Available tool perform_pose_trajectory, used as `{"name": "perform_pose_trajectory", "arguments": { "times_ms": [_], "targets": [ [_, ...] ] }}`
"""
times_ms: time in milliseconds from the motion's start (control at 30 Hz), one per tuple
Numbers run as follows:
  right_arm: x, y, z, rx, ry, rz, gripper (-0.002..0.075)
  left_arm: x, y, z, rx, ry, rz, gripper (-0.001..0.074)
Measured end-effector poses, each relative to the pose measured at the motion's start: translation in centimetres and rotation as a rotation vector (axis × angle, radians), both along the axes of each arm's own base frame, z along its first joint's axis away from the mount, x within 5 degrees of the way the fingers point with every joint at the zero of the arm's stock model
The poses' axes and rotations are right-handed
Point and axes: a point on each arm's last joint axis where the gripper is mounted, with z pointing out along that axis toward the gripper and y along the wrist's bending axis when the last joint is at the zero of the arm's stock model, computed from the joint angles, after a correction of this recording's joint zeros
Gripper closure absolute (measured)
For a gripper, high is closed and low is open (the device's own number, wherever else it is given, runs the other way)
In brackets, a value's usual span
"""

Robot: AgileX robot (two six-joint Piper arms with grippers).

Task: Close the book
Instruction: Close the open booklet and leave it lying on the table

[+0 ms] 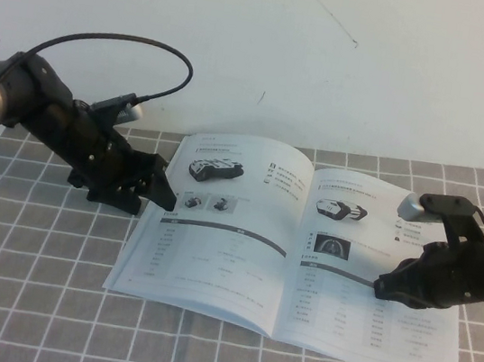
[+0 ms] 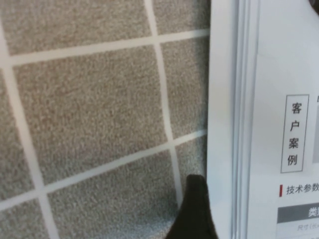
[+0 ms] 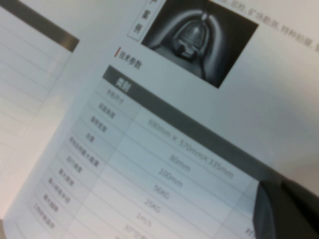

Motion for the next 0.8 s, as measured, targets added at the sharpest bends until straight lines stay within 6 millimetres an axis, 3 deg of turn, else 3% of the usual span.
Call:
{"name": "perform_pose_trajectory", "arguments": {
  "times_ms": [800],
  "targets": [
    [0.0,0.0,-0.02,0.0,0.0,0.0,0.0729,-0.05,-0.89,0.36,-0.075,0.012,0.01,0.0213]
  ]
}}
